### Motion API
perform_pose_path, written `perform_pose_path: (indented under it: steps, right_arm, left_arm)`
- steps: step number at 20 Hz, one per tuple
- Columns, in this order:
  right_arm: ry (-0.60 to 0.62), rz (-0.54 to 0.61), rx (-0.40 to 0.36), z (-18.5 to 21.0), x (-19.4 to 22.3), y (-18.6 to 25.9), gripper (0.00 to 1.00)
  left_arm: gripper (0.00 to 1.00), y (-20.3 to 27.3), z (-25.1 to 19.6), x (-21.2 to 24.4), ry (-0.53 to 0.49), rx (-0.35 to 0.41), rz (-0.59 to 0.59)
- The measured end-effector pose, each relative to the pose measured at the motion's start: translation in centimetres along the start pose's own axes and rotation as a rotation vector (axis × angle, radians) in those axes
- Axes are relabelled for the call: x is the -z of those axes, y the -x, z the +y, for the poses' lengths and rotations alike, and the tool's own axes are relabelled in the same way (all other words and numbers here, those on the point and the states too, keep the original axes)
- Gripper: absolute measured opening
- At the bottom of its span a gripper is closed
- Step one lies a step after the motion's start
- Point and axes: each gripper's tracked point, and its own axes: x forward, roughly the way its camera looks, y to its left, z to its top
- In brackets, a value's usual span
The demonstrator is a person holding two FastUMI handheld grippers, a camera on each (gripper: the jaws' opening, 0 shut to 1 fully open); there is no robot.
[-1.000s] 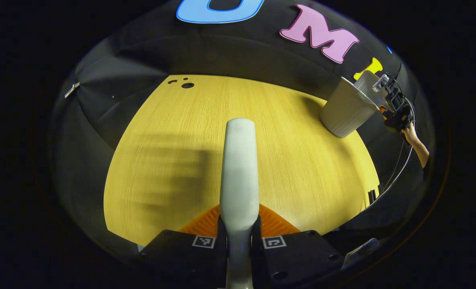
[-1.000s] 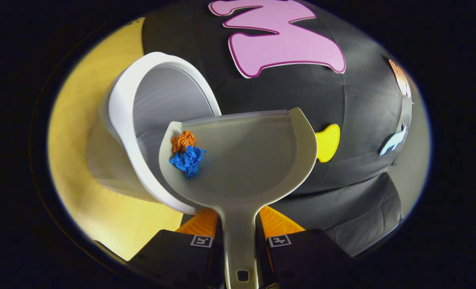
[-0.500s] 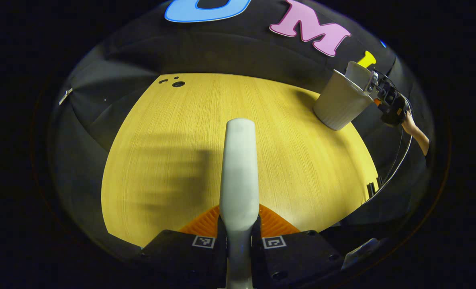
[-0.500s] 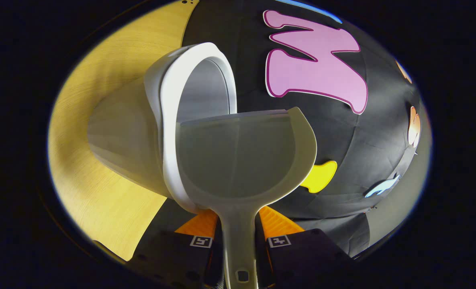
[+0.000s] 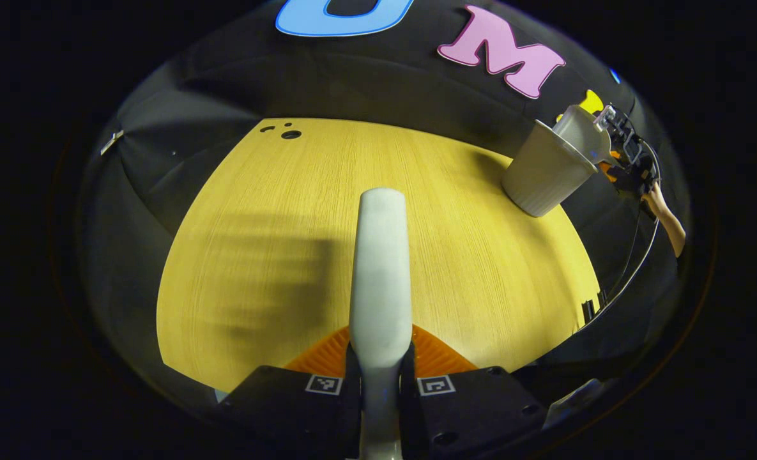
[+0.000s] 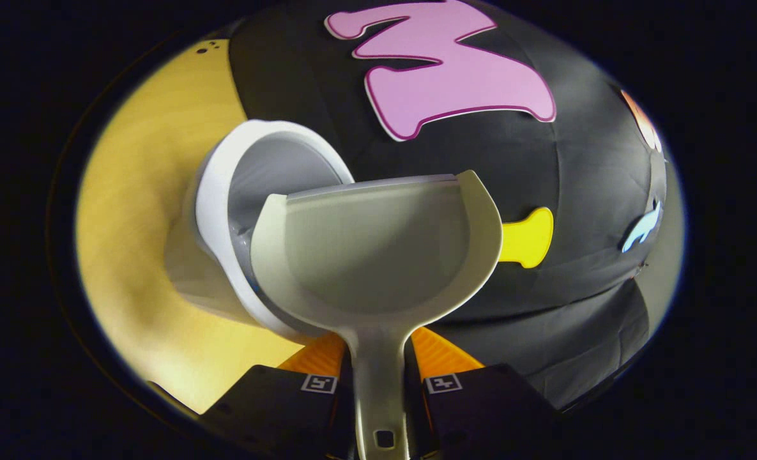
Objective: Pick up the small broom and dustpan from the desktop, sweep the trash into the dustpan with the broom, and then empty the trash into the garbage bin.
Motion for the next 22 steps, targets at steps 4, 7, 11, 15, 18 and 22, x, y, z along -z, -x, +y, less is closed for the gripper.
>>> perform_pose_path:
  steps: [4, 7, 11, 15, 18, 22]
  right_arm:
    - [-0.149, 0.010, 0.008, -2.7, -0.5, 2.4, 0.35]
    - [-0.251, 0.000, 0.003, -4.4, -0.5, 4.6, 0.31]
    - [-0.442, -0.030, -0.035, -5.4, -2.0, 8.8, 0.31]
    - [-0.615, -0.093, -0.149, -4.1, -5.0, 13.8, 0.38]
    - [-0.709, -0.141, -0.246, -2.5, -8.2, 18.3, 0.35]
    - [-0.786, -0.193, -0.428, 4.1, -12.0, 22.5, 0.35]
  left_arm:
    - [0.28, 1.0, 1.3, 0.5, -0.017, -0.039, -0.014]
    - [0.28, 2.2, 1.8, 0.8, -0.050, -0.077, -0.045]
    - [0.28, 3.3, 1.2, 0.9, -0.043, -0.080, -0.093]
    - [0.28, 3.5, 0.6, 1.6, -0.011, -0.074, -0.122]
    - [0.30, 3.1, 0.2, 2.5, 0.018, -0.063, -0.123]
    - [0.27, 2.6, 0.5, 3.4, 0.023, -0.068, -0.133]
